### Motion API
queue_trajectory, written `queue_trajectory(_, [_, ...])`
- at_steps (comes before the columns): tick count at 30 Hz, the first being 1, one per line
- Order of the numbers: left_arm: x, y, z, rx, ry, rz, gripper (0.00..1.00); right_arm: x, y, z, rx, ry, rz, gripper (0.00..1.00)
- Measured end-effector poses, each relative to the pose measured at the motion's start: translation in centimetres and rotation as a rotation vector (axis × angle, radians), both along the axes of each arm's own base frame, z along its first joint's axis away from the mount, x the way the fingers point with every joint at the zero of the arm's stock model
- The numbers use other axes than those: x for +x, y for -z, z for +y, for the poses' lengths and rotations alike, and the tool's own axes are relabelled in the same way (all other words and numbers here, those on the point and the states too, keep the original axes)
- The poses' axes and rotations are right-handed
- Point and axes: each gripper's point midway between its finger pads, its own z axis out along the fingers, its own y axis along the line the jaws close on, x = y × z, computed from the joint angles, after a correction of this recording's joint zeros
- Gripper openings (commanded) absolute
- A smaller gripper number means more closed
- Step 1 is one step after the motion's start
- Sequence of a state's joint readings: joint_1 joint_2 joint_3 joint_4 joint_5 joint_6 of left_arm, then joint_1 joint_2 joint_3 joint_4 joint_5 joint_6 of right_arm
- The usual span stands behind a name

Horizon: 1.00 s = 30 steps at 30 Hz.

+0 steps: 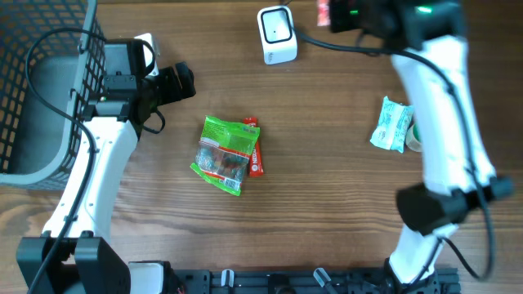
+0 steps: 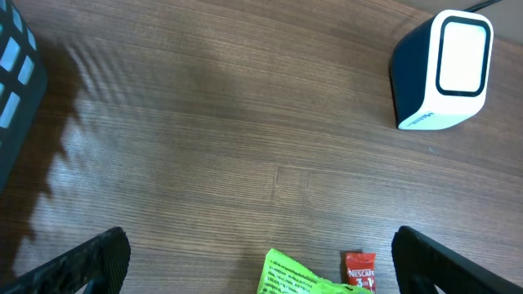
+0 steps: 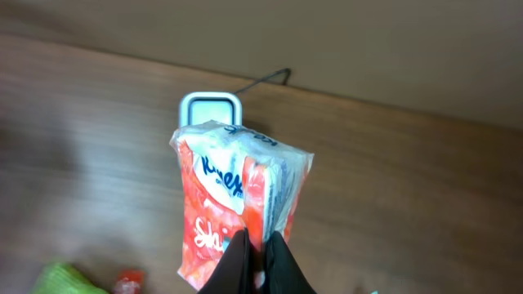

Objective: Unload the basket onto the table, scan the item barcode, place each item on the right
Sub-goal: 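Hold the red Kleenex pack under the white scanner, then place the red Kleenex pack beside the jar with the right gripper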

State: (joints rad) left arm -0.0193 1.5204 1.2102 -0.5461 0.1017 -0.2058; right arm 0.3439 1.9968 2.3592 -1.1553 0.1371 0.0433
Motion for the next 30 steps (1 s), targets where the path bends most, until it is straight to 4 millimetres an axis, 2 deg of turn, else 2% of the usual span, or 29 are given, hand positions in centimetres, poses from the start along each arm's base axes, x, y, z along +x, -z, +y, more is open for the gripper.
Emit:
queue_trajectory(1, [0.0, 0.0, 0.0, 0.000, 0.000, 0.000, 1.00, 1.7, 2.3, 1.3, -0.066, -0.009, 0.000, 0.04])
queue_trajectory(2, [0.0, 0.0, 0.0, 0.000, 0.000, 0.000, 1.00, 2.4, 4.1, 2.1, -0.112, -0.016, 0.014, 0.04])
queue_trajectory(4, [0.0, 0.0, 0.0, 0.000, 0.000, 0.000, 1.00, 5.0, 7.7, 4.3, -0.241, -0.022, -0.019, 0.04])
queue_trajectory(6, [0.0, 0.0, 0.0, 0.000, 0.000, 0.000, 1.00, 6.6, 11.7, 6.2, -0.356, -0.038, -0.026, 0.04])
queue_trajectory(9, [0.0, 0.0, 0.0, 0.000, 0.000, 0.000, 1.00, 8.6, 16.0, 7.9, -0.445, -0.062, -0.046, 0.04])
queue_trajectory(11, [0.0, 0.0, 0.0, 0.000, 0.000, 0.000, 1.00, 9.8, 16.7, 8.0, -0.497, -0.039, -0.090, 0.04])
queue_trajectory(15, [0.0, 0.0, 0.0, 0.000, 0.000, 0.000, 1.00, 10.9, 16.7, 7.7, -0.582, -0.029, -0.141, 0.04])
queue_trajectory(20, [0.0, 0.0, 0.0, 0.000, 0.000, 0.000, 1.00, 11.1, 20.4, 7.8, -0.624, -0.048, -0.094, 0.04])
queue_trajectory(23, [0.0, 0.0, 0.0, 0.000, 0.000, 0.000, 1.00, 10.0, 21.1, 7.3, -0.600, -0.032, -0.035, 0.04])
queue_trajectory(24, [0.0, 0.0, 0.0, 0.000, 0.000, 0.000, 1.00, 9.2, 20.9, 6.9, -0.557, -0.033, 0.009, 0.04])
queue_trajectory(25, [0.0, 0.0, 0.0, 0.000, 0.000, 0.000, 1.00, 8.4, 19.9, 6.4, -0.495, -0.036, 0.043, 0.04])
queue_trajectory(26, [0.0, 0.0, 0.0, 0.000, 0.000, 0.000, 1.00, 7.6, 17.6, 5.3, -0.413, -0.030, 0.071, 0.04])
queue_trajectory(28, [0.0, 0.0, 0.0, 0.000, 0.000, 0.000, 1.00, 4.6, 10.4, 0.5, -0.262, 0.009, 0.113, 0.04])
queue_trajectory(29, [0.0, 0.0, 0.0, 0.000, 0.000, 0.000, 1.00, 2.2, 7.1, -2.6, -0.199, 0.035, 0.143, 0.04])
queue_trajectory(30, [0.0, 0.0, 0.0, 0.000, 0.000, 0.000, 1.00, -0.3, 4.5, -5.7, -0.139, 0.066, 0.179, 0.04])
